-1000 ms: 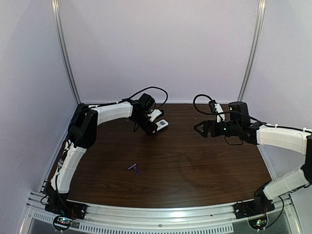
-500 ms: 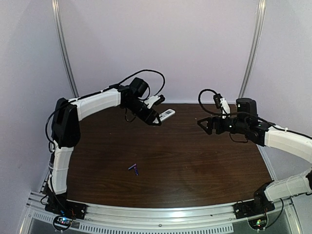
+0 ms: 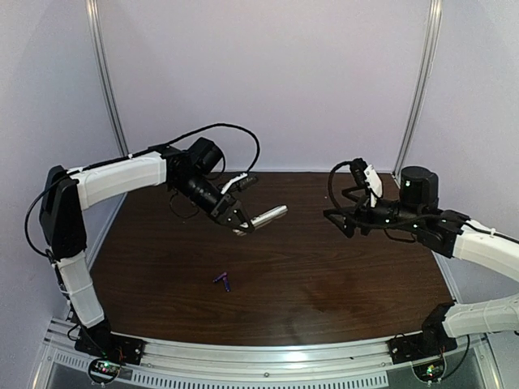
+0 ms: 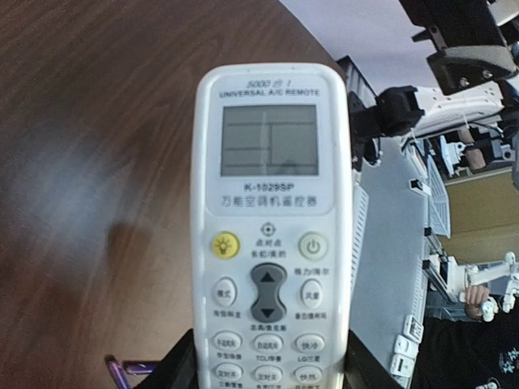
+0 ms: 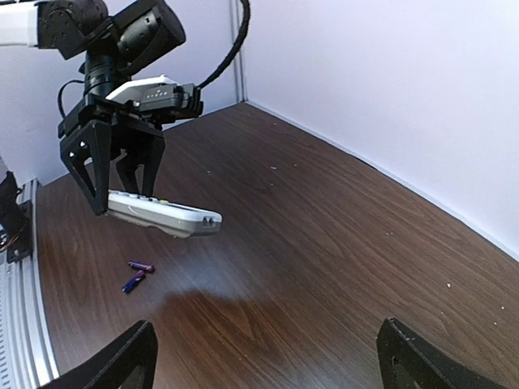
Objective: Load the batteries into the remote control
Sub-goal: Pass from the left arm to the right
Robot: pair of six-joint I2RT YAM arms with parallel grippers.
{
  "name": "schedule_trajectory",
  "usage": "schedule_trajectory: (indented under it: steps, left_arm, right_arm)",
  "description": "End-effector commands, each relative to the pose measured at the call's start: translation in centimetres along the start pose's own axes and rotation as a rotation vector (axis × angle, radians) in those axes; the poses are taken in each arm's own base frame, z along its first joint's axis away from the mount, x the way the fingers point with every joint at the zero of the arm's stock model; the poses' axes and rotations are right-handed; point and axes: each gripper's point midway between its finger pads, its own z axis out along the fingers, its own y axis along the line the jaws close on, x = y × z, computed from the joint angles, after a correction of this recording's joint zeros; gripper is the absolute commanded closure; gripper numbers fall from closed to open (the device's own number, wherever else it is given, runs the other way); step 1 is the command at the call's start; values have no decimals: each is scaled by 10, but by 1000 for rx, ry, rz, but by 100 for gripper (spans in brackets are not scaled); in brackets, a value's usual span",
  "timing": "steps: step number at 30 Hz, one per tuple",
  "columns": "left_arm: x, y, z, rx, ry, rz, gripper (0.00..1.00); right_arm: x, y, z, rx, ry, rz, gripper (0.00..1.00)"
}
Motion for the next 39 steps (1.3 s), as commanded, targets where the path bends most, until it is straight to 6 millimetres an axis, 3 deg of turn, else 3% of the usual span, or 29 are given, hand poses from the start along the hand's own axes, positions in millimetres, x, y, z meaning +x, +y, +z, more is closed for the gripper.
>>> schedule_trajectory:
  steps: [1,6,11,16,24,27,33,39]
  left_arm:
    - [13,-52,-6,182,-13,1,77]
    - [52,-86,15,300,78,-27,79]
    - [83,-124,32,387,168,10,80]
    - [100,-145,37,440,214,15,80]
    - [112,-161,39,524,239,-11,80]
    - [110,-164,38,533,239,-9,80]
    - [112,-165,41,538,248,-8,80]
    - [117,-168,47,545,268,-6,81]
  right_arm:
    - [6,42,-3,-141,0,-87,3]
    - [20,87,5,-251,119,-135,2]
    - [9,119,-8,-327,154,-201,4]
    - [-8,149,-32,-439,161,-240,9]
    - [-2,196,-56,-547,263,-346,18]
    - [4,204,-56,-547,304,-394,20]
    - [40,206,-39,-488,454,-538,23]
    - [41,205,-29,-447,462,-576,24]
